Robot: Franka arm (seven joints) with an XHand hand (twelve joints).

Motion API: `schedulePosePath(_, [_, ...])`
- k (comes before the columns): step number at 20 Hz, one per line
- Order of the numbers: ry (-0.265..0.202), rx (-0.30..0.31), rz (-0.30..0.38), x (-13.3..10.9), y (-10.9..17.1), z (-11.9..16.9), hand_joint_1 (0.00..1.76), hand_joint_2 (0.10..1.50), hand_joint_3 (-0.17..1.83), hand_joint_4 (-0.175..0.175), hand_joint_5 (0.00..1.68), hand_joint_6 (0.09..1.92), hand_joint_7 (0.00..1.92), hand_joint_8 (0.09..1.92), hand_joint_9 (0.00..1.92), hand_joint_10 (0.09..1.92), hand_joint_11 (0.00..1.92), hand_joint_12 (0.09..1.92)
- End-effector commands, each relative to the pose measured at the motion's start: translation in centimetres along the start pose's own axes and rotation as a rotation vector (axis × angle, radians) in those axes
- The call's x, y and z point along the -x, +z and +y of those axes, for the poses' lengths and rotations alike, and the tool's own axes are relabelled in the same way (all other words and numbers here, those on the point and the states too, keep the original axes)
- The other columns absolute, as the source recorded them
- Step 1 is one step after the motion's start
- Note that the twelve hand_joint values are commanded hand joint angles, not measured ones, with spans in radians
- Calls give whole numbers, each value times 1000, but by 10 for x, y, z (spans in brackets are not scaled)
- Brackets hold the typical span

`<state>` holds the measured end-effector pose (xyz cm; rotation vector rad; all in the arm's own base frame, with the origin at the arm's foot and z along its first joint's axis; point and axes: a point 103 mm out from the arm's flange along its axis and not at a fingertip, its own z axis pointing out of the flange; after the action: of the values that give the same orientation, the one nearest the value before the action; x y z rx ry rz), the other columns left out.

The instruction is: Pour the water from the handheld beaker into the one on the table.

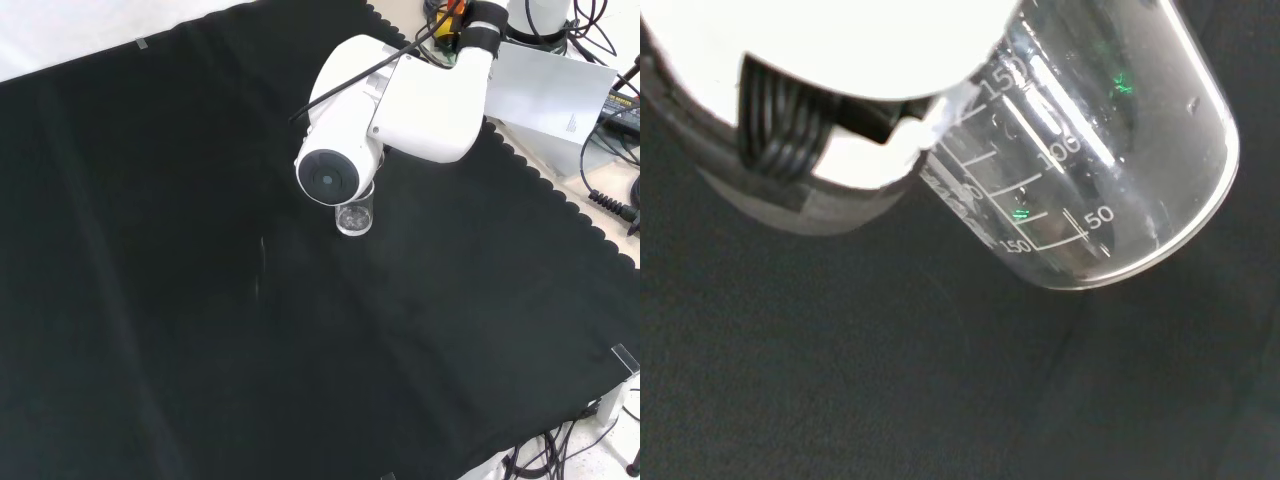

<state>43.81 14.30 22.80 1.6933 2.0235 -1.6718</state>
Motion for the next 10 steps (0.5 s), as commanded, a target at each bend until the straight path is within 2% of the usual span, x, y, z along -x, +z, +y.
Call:
schedulePosePath(1, [-6,2,7,0,0,0,1287,560,1028,-175,1069,1180,1132,1162,1494,1006,1172,903])
schedulePosePath(10, [-11,31,25,4,3,1,1286,560,1028,-175,1068,1180,1132,1162,1494,1007,1173,904])
